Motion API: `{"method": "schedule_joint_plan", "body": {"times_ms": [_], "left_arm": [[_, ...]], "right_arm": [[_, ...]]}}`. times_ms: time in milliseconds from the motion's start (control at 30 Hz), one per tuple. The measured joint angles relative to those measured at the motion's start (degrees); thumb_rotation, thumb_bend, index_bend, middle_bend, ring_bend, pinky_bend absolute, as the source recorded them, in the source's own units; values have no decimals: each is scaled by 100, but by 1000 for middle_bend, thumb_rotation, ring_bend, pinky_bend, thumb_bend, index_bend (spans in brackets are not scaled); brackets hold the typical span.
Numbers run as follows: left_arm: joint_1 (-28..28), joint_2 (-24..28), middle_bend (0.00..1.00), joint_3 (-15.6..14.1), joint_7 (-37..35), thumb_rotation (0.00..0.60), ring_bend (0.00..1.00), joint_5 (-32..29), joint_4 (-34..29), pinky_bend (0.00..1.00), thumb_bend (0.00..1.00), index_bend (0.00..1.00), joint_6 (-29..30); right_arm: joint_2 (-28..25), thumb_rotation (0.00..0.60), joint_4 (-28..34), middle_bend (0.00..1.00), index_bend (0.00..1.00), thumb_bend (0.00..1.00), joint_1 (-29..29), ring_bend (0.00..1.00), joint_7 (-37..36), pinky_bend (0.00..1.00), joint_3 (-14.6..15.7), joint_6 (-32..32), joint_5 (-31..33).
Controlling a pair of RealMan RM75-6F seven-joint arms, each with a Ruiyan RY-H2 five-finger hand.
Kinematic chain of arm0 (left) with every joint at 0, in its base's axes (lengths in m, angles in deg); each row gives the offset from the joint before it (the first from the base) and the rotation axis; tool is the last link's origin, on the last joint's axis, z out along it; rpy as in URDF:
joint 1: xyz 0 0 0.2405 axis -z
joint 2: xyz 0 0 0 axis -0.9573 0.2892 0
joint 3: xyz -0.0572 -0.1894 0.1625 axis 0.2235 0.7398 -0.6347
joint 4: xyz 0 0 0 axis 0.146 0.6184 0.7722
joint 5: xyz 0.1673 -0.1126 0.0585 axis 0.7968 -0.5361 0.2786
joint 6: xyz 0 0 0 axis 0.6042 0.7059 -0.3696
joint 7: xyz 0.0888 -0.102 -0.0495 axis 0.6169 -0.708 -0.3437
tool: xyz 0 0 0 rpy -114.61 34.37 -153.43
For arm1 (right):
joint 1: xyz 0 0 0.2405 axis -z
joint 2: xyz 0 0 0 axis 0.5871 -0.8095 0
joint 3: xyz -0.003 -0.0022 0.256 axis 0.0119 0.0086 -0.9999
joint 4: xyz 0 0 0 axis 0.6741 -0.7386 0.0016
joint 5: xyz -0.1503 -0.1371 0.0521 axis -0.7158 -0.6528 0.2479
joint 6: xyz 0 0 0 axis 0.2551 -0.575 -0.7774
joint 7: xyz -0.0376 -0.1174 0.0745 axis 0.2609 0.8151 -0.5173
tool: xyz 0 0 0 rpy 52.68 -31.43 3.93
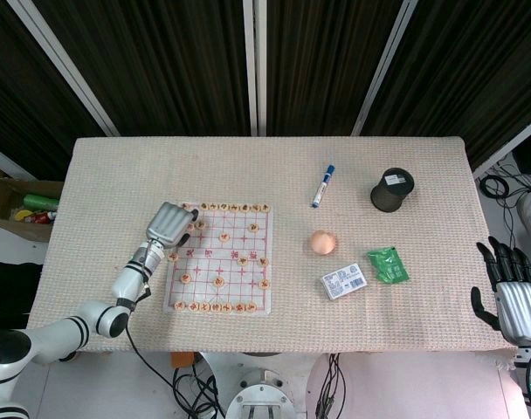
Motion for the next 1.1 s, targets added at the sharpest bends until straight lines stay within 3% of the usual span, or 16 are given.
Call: {"method": "schedule_joint_plan", "body": {"times_ms": [1100], "left_arm": [[37, -116, 852, -39, -130, 600, 744, 17, 268, 848, 324, 468, -49]], "right_arm": [[21, 600, -13, 0, 0, 505, 3, 0, 83, 0, -13, 42, 74]]}}
